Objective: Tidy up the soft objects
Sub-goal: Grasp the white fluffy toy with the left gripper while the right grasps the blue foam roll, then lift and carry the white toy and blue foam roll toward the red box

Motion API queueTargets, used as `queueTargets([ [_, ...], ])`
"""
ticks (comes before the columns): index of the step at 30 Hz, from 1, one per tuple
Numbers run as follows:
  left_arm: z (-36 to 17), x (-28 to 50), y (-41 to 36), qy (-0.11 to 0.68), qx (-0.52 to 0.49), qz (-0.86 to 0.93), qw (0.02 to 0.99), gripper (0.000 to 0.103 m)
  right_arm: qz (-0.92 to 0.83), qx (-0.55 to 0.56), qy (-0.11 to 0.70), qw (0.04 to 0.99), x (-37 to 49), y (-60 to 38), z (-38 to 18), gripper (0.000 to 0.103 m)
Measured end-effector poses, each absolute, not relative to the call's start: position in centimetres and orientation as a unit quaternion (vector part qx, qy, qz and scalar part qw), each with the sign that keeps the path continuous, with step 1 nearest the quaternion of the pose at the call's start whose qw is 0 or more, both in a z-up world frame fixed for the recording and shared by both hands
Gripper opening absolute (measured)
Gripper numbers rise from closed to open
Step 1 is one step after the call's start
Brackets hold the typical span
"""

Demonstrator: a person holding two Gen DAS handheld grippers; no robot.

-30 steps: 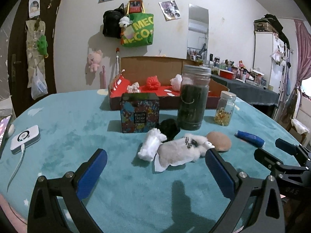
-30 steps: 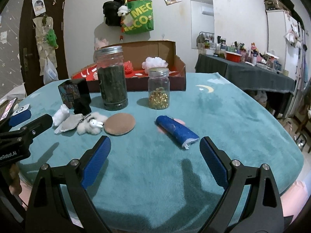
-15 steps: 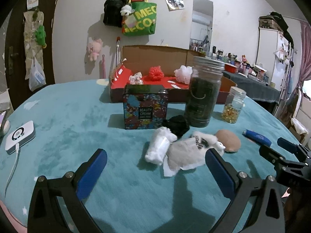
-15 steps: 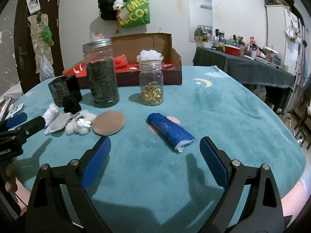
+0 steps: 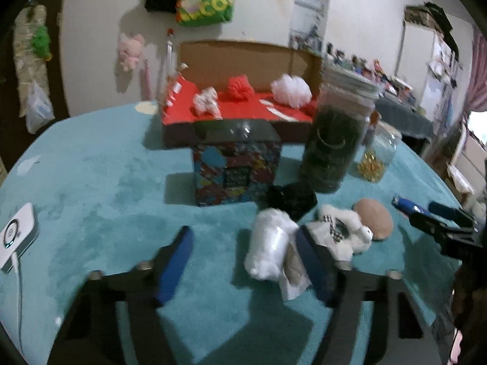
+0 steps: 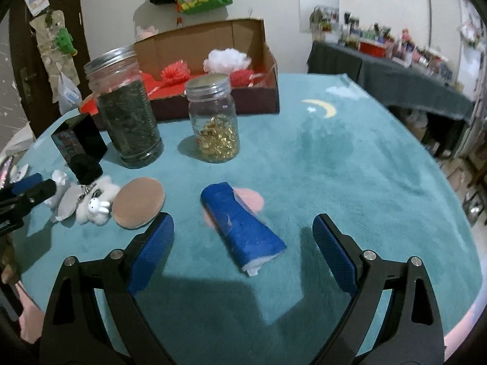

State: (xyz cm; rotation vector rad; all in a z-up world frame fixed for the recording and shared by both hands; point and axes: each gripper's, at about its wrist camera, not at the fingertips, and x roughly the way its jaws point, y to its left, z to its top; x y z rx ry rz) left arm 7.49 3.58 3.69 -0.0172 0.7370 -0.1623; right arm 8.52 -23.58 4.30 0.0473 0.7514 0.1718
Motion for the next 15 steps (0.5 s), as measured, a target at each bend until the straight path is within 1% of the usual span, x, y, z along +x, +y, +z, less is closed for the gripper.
queueTargets([
  [1, 3.4, 7.9, 3.4, 0.373, -0.004, -0.092, 0.923, 0.044, 0.088, 0.023, 0.374, 0.923, 8.8, -23.7, 4.2, 0.091],
  [2, 3.2, 8.2, 3.3, 0.382, -0.001, -0.099, 0.919, 0.03, 0.09, 0.019, 0.38, 0.92, 9.1, -23.6, 4.1, 0.079],
  [4, 2.9, 8.4, 3.1, 0.391, 0.0, -0.109, 0.914, 0.016, 0.091, 0.006, 0.391, 0.916, 9.4, -23.5, 3.7, 0.06],
  [5, 2.9, 8.5, 3.1, 0.392, 0.001, -0.111, 0.913, 0.016, 0.087, -0.005, 0.388, 0.918, 9.3, -23.4, 3.7, 0.052],
  [6, 3.0, 8.4, 3.1, 0.391, -0.001, -0.112, 0.914, 0.015, 0.094, -0.011, 0.386, 0.918, 9.2, -23.4, 3.7, 0.047],
  [7, 3.2, 8.4, 3.2, 0.388, -0.006, -0.115, 0.914, 0.014, 0.104, -0.007, 0.386, 0.916, 9.2, -23.5, 3.8, 0.036],
  [8, 3.3, 8.4, 3.2, 0.387, -0.008, -0.117, 0.915, 0.014, 0.112, 0.001, 0.385, 0.916, 9.1, -23.7, 3.9, 0.029],
  [10, 4.0, 8.2, 3.2, 0.378, -0.005, -0.117, 0.918, 0.014, 0.128, 0.014, 0.385, 0.914, 9.0, -23.9, 4.1, 0.026],
  [15, 5.6, 8.1, 2.5, 0.362, 0.004, -0.137, 0.922, 0.014, 0.151, 0.029, 0.372, 0.915, 8.7, -23.2, 4.8, 0.025],
])
